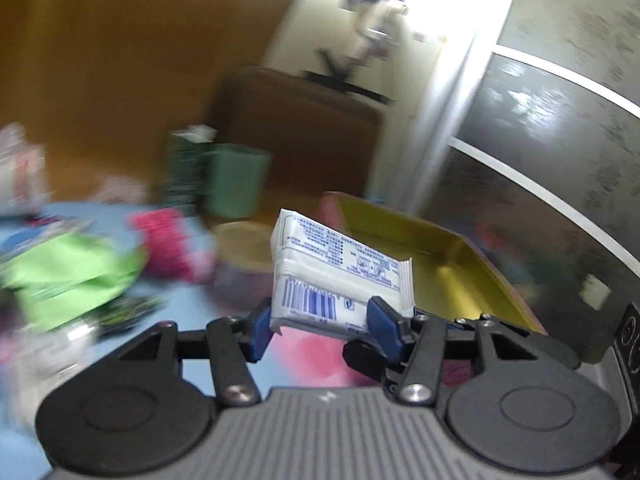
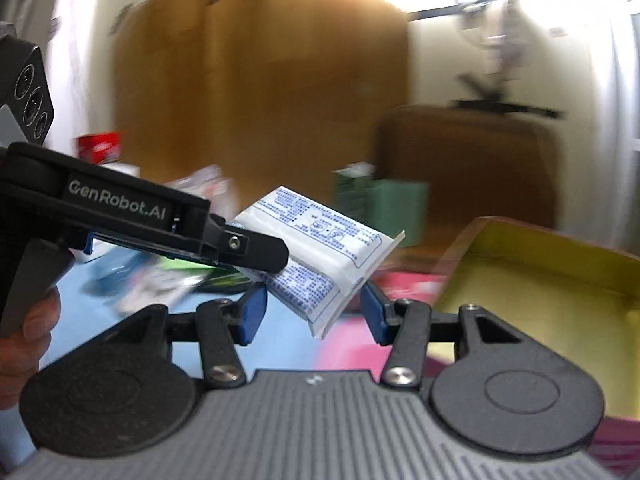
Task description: Organize soft objects
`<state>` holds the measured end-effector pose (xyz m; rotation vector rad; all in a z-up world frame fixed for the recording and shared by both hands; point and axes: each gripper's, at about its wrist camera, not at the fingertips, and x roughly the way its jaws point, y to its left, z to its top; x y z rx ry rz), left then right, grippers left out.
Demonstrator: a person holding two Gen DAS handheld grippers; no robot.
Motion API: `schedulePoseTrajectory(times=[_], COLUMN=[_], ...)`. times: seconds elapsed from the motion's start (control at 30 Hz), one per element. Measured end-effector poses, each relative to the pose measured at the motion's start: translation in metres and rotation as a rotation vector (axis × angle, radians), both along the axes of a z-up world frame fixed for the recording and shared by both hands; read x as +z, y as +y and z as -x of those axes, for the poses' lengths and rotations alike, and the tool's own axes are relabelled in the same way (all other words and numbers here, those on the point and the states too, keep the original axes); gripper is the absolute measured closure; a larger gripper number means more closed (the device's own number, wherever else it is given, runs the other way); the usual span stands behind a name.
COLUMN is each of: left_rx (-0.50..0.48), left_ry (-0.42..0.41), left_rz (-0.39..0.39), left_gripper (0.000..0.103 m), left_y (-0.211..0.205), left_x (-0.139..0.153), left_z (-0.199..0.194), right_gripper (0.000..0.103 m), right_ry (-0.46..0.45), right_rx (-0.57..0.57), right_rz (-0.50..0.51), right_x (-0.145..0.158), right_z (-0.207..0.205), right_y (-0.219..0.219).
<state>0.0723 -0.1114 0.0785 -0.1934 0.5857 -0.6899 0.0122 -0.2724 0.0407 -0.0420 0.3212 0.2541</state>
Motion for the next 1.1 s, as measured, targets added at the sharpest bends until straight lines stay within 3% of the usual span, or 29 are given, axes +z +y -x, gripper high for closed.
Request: schedulePoseTrajectory(times=[0.23, 0.3, 0.33, 0.5, 0.63, 0.77, 0.93, 1.1], left_rx=[-0.148, -0.162, -0.158, -0.126, -0.055, 0.076, 0.286, 0.479], left_ry=[0.031, 0.038, 0.043, 0.020, -0.023, -0.059, -0.045, -0.006], left_rz=[-0.028, -0.059, -0.080, -0.112, -0.088, -0.057, -0.066, -0.120], left_gripper=[0.049, 0.043, 0.036, 0.028, 0.024, 0.022, 0.022, 0.022], left_y=[-0.100, -0.121, -0.129, -0.130, -0.085, -0.011, 0.091, 0.170], left_x=[-0.003, -0.009, -0.012, -0.013, -0.002, 0.002, -0.020, -0.050], left_z=[-0.022, -0.027, -0.030, -0.025, -0.021, -0.012, 0.006, 0.022], right_gripper=[0.049, 0.048, 0.048, 0.033, 0.033, 0.033, 0.034, 0.037], right_ry=[0.017, 0.052, 0.071, 0.095, 0.096, 0.034, -0.010, 0.099], right_rx=[-0.213, -0.257, -0.275, -0.365, -0.371, -0.333, -0.181, 0.030], right_rz=[-0.057, -0.086, -0.095, -0.067, -0.068, -0.082, -0.084, -0.105], right_x=[0.002, -0.001, -0.003, -0.009, -0.008, 0.001, 0.010, -0.002], right_z=[0.012, 0.009, 0.007, 0.000, -0.009, 0.008, 0.002, -0.033], right_y=[-0.075, -0.090, -0.096, -0.104, -0.103, -0.088, -0.043, 0.023])
